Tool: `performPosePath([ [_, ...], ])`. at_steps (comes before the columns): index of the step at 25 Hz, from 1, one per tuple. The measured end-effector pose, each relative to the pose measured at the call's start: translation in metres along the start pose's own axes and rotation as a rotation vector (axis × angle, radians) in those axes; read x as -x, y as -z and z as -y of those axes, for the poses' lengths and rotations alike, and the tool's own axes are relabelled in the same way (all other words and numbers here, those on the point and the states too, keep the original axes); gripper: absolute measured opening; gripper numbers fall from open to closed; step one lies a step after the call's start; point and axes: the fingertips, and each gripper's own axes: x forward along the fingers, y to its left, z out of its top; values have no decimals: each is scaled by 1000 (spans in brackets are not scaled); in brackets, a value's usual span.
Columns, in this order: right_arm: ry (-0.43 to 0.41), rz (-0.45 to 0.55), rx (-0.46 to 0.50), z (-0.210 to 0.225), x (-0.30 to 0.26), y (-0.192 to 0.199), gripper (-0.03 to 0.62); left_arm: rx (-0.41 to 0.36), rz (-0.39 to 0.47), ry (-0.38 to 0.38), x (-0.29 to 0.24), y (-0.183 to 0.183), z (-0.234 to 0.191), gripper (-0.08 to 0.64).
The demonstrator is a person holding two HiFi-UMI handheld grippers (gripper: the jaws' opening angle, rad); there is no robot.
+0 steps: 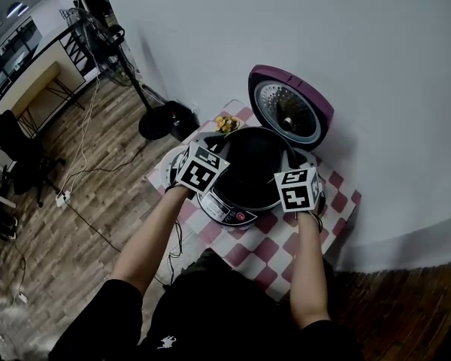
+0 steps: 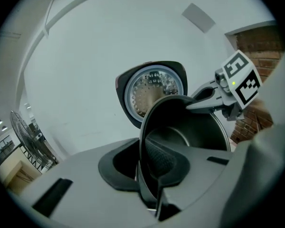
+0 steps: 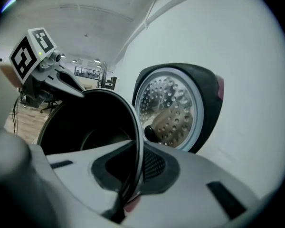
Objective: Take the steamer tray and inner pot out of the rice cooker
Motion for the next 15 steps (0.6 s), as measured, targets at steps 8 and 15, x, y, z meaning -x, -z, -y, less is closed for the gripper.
performPosePath([
  [8,42,87,27,-2,29,-21,13,-1,87,-57,34,-14,2,37],
  [15,97,105,49,-9,53,-40,11,-2,156,-38,56,-19,-3,37],
])
